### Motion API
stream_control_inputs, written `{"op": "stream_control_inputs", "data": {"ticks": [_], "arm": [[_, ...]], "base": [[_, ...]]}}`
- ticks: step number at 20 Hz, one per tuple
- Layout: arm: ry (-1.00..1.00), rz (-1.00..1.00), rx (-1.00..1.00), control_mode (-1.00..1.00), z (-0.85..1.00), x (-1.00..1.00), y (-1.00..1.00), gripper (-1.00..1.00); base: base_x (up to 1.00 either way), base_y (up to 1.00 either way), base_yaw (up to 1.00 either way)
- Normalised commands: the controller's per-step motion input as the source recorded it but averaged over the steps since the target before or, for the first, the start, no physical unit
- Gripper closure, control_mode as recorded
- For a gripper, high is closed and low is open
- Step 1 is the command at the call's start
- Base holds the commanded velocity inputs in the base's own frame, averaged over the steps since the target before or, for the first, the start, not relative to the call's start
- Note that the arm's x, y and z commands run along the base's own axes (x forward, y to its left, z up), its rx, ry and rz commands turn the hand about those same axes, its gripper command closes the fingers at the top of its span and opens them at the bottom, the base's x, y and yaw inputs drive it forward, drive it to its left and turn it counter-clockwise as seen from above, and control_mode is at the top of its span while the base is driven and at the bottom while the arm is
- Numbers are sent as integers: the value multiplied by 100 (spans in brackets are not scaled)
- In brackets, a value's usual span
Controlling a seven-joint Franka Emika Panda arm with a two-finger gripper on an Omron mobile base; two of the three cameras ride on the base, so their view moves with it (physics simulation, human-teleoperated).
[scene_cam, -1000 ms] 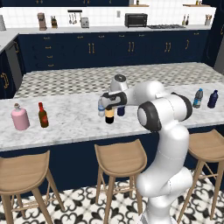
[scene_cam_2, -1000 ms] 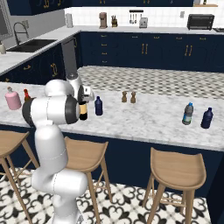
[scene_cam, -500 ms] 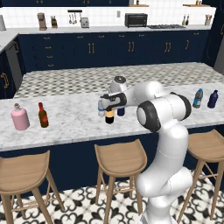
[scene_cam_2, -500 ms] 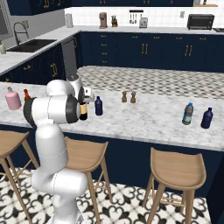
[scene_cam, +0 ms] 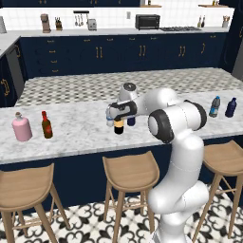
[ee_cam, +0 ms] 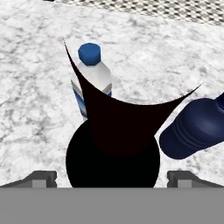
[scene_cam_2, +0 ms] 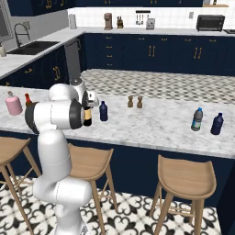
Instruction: Move the plastic bottles in the middle to the plastics group, and the glass bottles in the middle to the glass group.
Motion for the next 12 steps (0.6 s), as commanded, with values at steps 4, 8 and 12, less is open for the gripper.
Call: {"op": "stream_control_inputs", "data": {"ticks": [4,8,12], "arm": [[-1,0,0,-100,0,1,1,-100],[0,0,0,-100,0,0,0,100],[0,0,0,-100,0,0,0,100]], "base": [[0,0,0],[0,0,0],[0,0,0]]}}
